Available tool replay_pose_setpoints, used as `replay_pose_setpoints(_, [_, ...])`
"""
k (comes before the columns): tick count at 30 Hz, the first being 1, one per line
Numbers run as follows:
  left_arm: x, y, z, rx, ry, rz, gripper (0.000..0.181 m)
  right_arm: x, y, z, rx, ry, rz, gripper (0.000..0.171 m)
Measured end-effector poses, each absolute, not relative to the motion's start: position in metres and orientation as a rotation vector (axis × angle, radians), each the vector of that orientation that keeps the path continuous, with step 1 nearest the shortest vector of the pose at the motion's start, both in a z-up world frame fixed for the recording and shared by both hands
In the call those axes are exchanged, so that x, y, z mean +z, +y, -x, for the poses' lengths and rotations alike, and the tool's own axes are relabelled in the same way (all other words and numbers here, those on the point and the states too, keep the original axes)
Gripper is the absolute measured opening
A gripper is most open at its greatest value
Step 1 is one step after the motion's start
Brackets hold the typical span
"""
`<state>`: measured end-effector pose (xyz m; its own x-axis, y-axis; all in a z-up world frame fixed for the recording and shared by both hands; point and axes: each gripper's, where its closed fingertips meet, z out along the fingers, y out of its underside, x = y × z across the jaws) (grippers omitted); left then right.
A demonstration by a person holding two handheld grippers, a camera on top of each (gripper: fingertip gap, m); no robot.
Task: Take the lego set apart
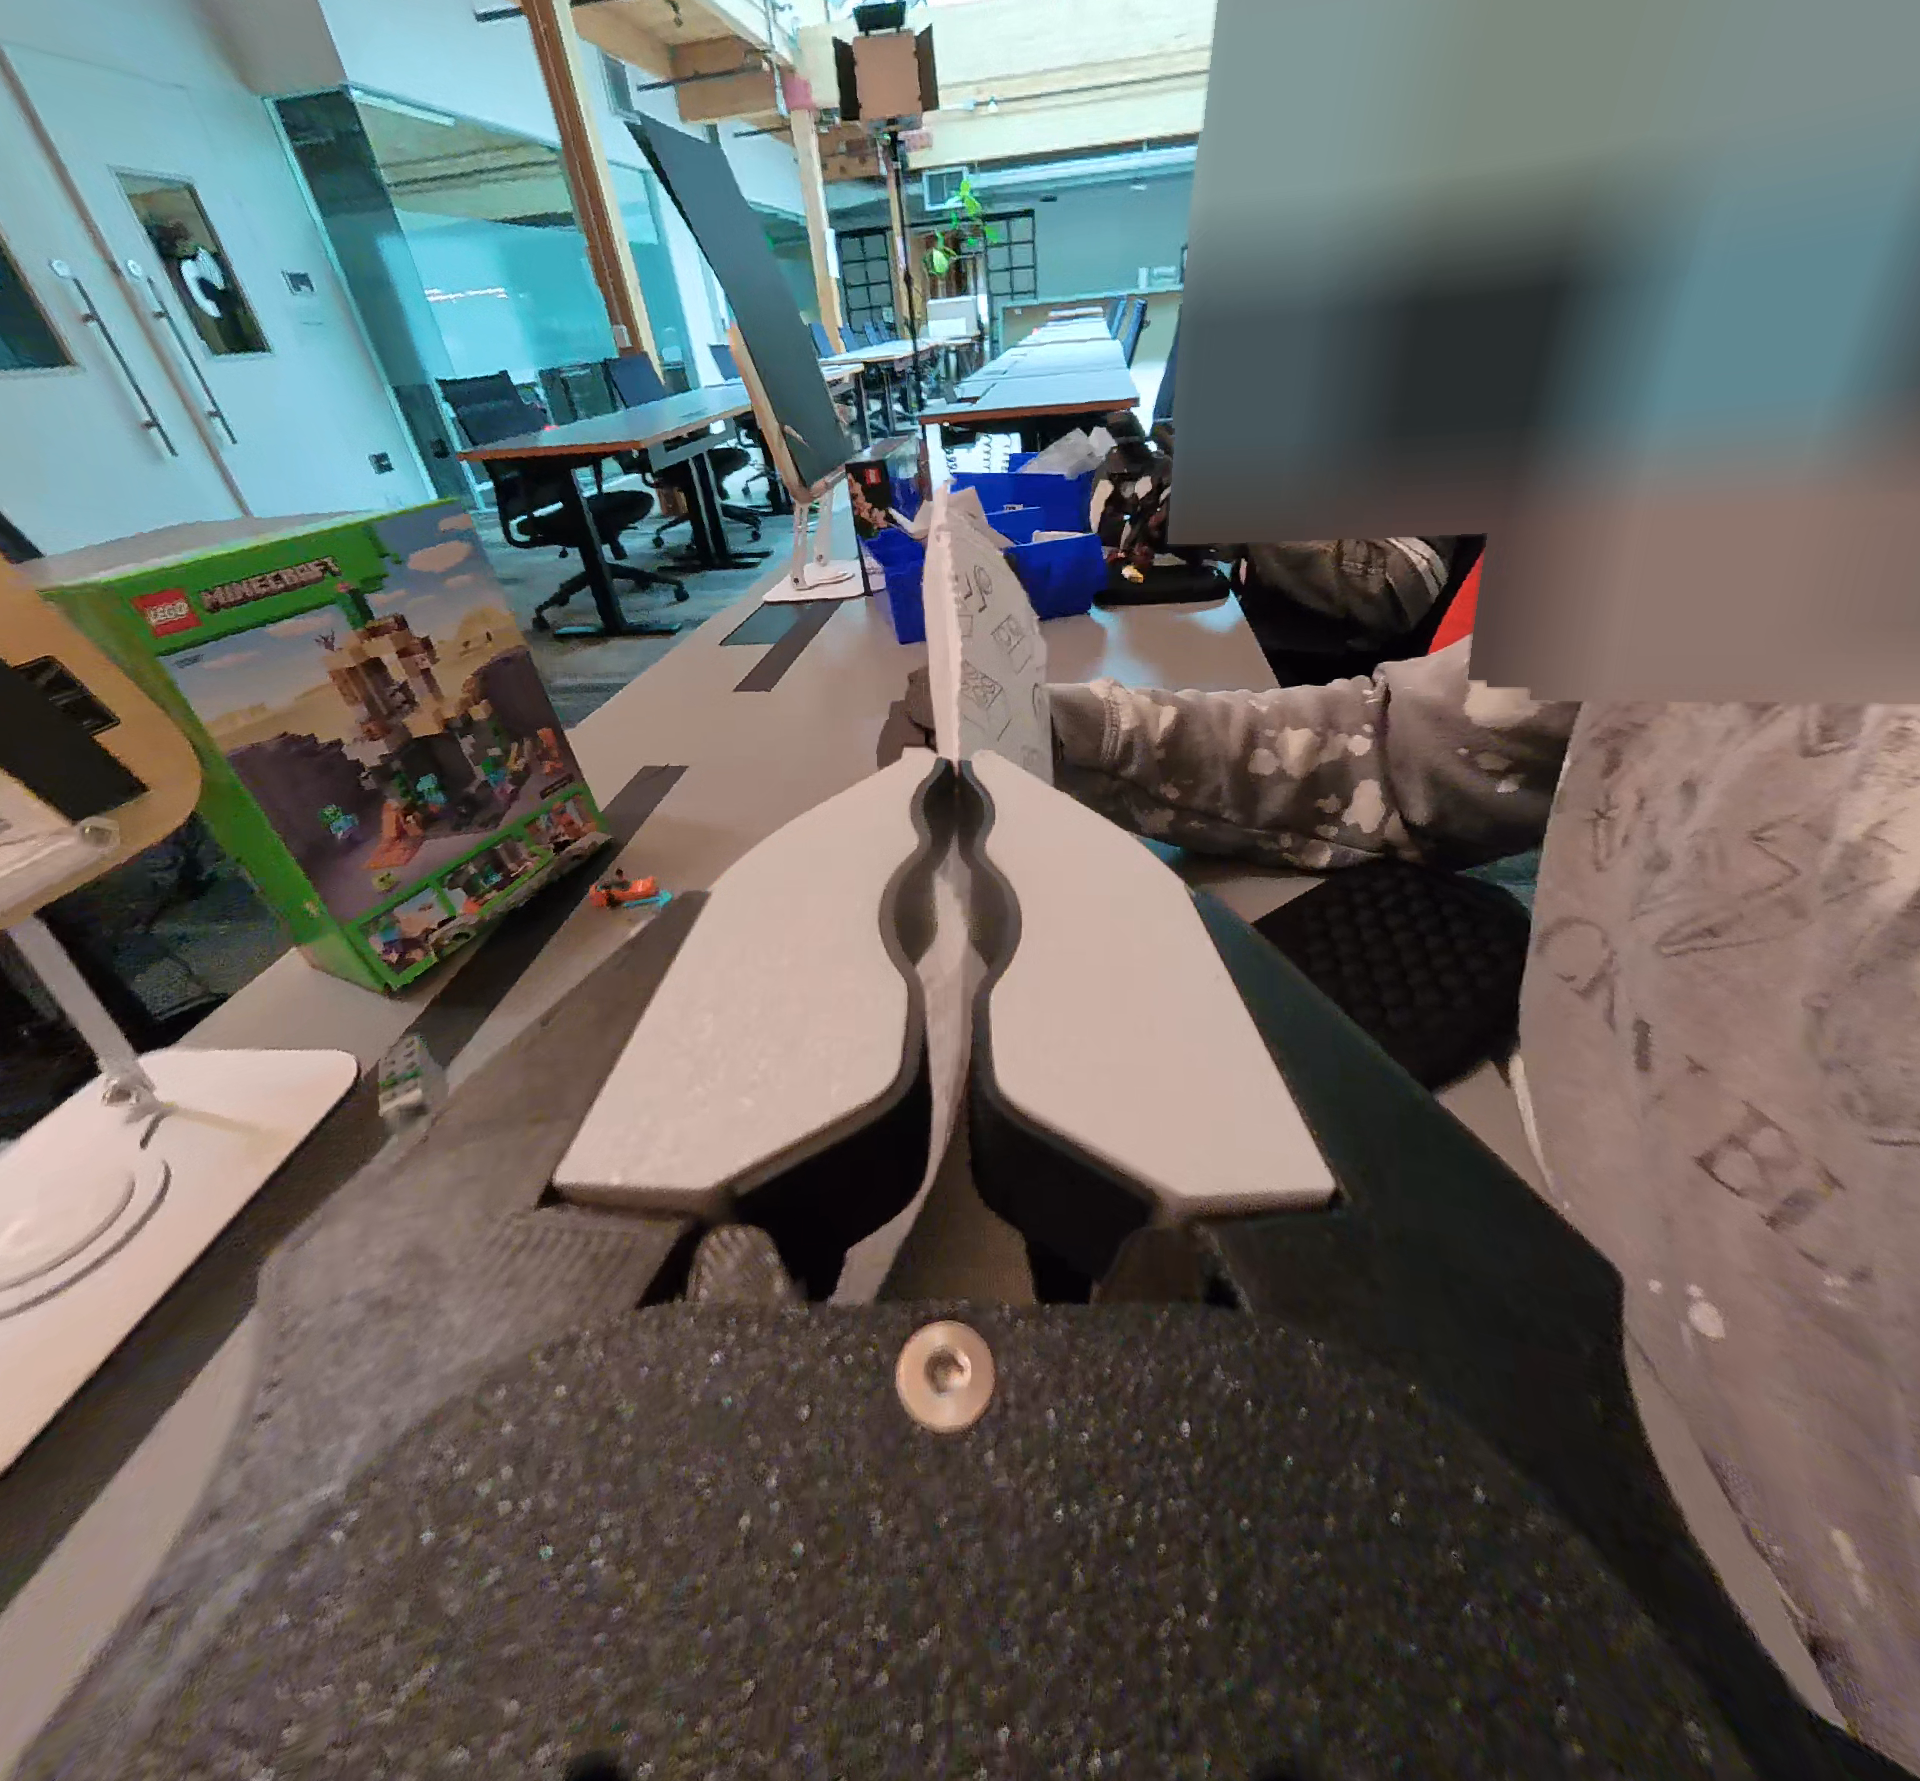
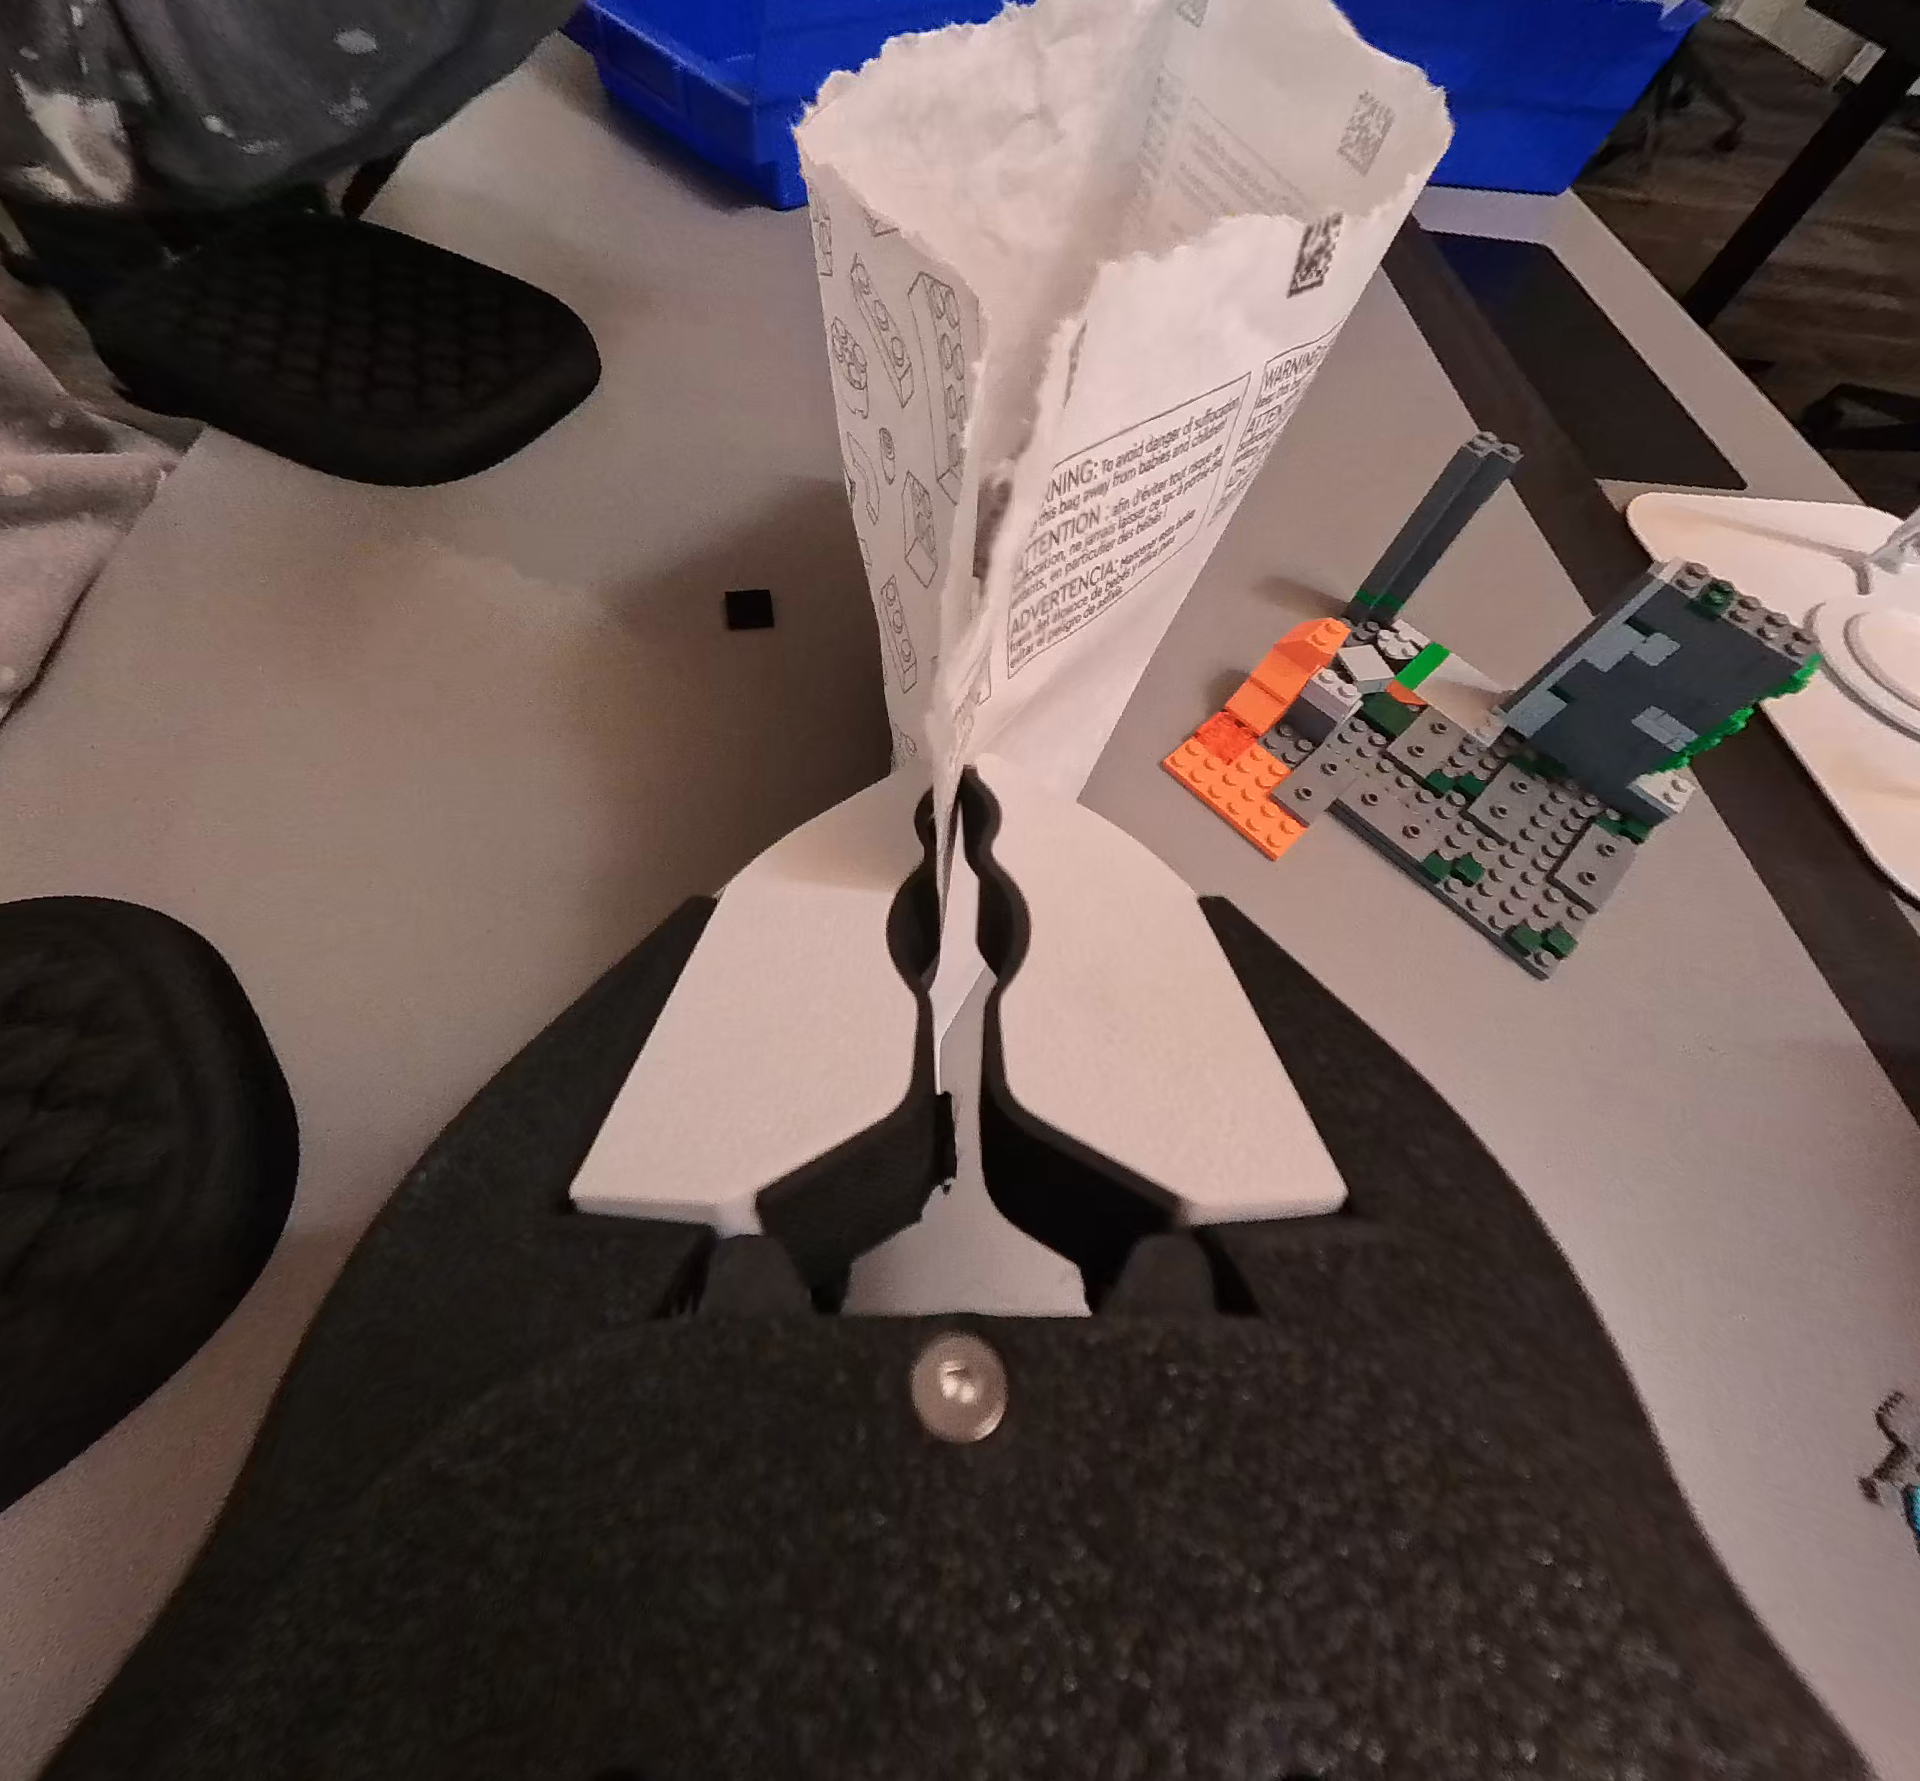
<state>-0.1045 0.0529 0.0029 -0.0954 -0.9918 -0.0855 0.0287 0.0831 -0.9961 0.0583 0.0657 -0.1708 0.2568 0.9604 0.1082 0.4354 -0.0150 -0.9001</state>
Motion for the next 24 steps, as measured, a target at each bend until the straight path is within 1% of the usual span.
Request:
replay_pose_setpoints(3, [-0.019,0.048,0.126,-1.240,1.251,1.132,0.000,-0.170,0.068,-0.058,0.705,-1.317,1.606,0.001])
replay_pose_setpoints(6, [-0.052,0.048,0.143,-1.268,1.197,1.212,0.000,-0.170,0.069,-0.059,0.703,-1.312,1.608,0.001])
replay_pose_setpoints(12, [-0.115,0.048,0.151,-1.283,1.189,1.371,0.001,-0.169,0.079,-0.064,0.674,-1.261,1.634,0.002])
replay_pose_setpoints(17, [-0.134,0.052,0.148,-1.287,1.193,1.404,0.001,-0.169,0.088,-0.069,0.651,-1.215,1.659,0.008])
replay_pose_setpoints(24, [-0.148,0.057,0.145,-1.243,1.217,1.432,0.001,-0.166,0.094,-0.077,0.625,-1.158,1.676,0.015])
